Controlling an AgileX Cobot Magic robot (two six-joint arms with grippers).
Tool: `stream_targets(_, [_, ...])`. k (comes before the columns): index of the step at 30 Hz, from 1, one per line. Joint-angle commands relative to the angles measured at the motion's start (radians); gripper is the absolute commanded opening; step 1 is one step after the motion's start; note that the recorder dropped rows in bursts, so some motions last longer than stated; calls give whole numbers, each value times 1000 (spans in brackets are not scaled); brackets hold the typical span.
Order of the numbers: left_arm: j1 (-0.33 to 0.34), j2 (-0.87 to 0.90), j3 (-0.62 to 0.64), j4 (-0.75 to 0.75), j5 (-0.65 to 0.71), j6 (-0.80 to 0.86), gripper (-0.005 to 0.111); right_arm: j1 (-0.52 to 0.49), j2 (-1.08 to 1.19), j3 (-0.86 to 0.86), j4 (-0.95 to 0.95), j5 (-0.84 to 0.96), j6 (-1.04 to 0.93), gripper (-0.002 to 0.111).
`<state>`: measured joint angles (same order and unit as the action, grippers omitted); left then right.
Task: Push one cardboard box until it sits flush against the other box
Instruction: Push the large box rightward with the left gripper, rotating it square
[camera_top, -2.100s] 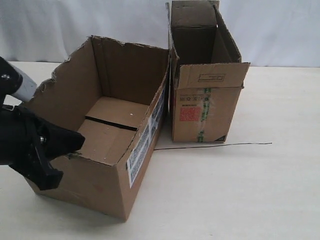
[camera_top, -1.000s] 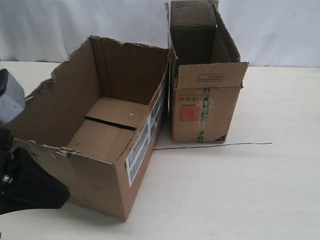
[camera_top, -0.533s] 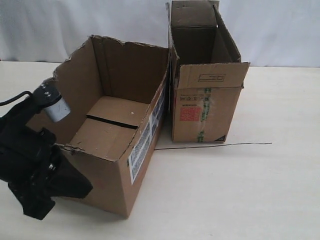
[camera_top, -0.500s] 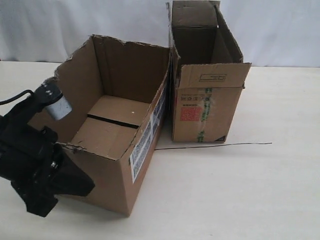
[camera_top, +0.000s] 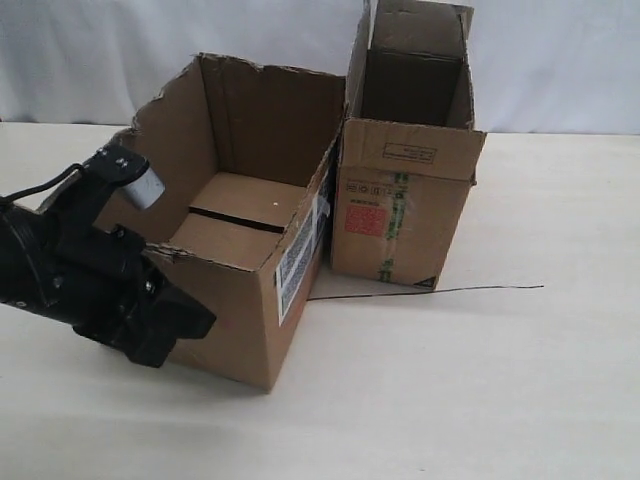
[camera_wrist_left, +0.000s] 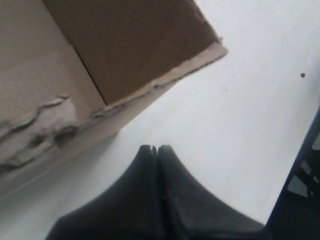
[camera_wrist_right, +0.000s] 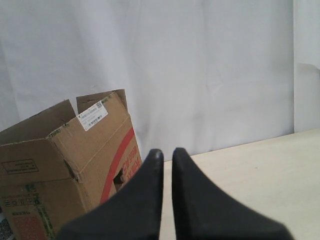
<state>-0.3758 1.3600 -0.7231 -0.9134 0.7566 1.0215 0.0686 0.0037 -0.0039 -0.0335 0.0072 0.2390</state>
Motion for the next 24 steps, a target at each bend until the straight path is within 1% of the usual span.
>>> stream_targets(1, [-9, -1, 1, -50, -79, -2, 0, 1, -4, 4, -9, 5, 7, 5])
stream_targets(5, [-9, -1, 1, -50, -79, -2, 0, 1, -4, 4, -9, 5, 7, 5])
stream_targets(10, [-9, -1, 1, -55, -185, -2, 0, 1, -4, 4, -9, 5, 7, 5])
stream_targets(16, [-9, 1, 1, -121, -301, 2, 0, 1, -4, 4, -9, 5, 7, 5])
stream_targets(23, [-9, 6, -1, -193, -364, 10, 0, 1, -4, 4, -9, 5, 7, 5])
stream_targets(24, [-9, 10, -1, -223, -374, 31, 0, 1, -4, 4, -9, 5, 7, 5])
